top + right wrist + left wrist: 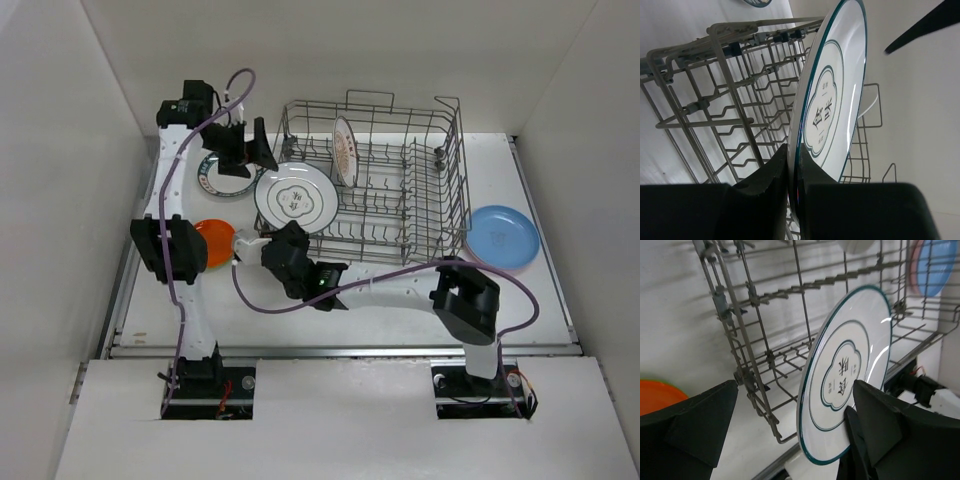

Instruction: Unload the plates from the dish rack

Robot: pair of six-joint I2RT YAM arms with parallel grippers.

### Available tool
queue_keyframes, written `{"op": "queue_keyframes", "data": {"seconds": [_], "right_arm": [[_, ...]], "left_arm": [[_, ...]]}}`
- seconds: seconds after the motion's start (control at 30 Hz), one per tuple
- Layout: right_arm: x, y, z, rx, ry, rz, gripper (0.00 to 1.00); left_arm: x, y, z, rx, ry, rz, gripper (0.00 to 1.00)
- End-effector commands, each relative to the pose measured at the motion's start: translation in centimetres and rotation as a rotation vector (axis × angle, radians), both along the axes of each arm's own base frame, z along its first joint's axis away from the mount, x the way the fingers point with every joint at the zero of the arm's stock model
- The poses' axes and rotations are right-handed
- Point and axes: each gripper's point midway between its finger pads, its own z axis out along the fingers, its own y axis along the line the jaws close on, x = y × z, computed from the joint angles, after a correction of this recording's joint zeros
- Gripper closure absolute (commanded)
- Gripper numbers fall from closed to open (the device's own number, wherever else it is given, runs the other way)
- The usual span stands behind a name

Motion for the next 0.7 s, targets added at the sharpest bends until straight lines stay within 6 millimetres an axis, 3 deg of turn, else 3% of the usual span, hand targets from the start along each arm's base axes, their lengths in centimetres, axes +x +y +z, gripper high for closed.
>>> {"op": "queue_keyframes", "data": {"seconds": [0.0, 0.03, 0.17, 0.2, 0.23, 0.4, 0.47, 0.5, 0.57, 0.63, 0.67], "right_arm": [[0.3, 0.8, 3.6, 0.131, -0.062, -0.034, 1.00], [0.3, 0.8, 3.5, 0.131, -0.062, -0.034, 1.00], [0.3, 0.7, 3.7, 0.139, -0.068, -0.043, 1.00], [0.3, 0.7, 3.7, 0.139, -0.068, -0.043, 1.00], [0.4, 0.5, 3.9, 0.148, -0.073, -0.052, 1.00], [0.8, 0.2, 4.2, 0.166, -0.082, -0.070, 1.00], [0.9, -0.1, 4.9, 0.204, -0.101, -0.094, 1.00], [1.4, -0.8, 5.1, 0.215, -0.111, -0.128, 0.89], [1.4, -1.2, 6.0, 0.253, -0.127, -0.150, 0.78], [1.8, -2.1, 7.6, 0.318, -0.154, -0.190, 0.40], [1.8, -2.2, 7.9, 0.336, -0.161, -0.201, 0.29]], "left_arm": [[-2.4, -1.2, 0.5, 0.086, -0.042, -0.107, 0.00], [-2.7, -1.4, 0.4, 0.103, -0.040, -0.111, 0.04], [-3.1, -0.8, -0.7, 0.168, -0.009, -0.103, 0.35], [-3.2, -0.6, -1.8, 0.183, 0.026, -0.109, 0.42], [-4.0, -0.4, -2.3, 0.191, 0.064, -0.130, 0.57], [-4.8, -0.7, -2.9, 0.170, 0.121, -0.171, 1.00], [-4.5, -0.8, -2.1, 0.167, 0.096, -0.162, 1.00], [-4.1, -0.9, -1.7, 0.158, 0.088, -0.137, 1.00], [-3.2, -0.6, 0.1, 0.146, 0.028, -0.095, 1.00], [-2.1, -0.3, 1.7, 0.126, -0.025, -0.039, 1.00], [-1.6, 0.2, 2.7, 0.117, -0.059, -0.009, 1.00]]}}
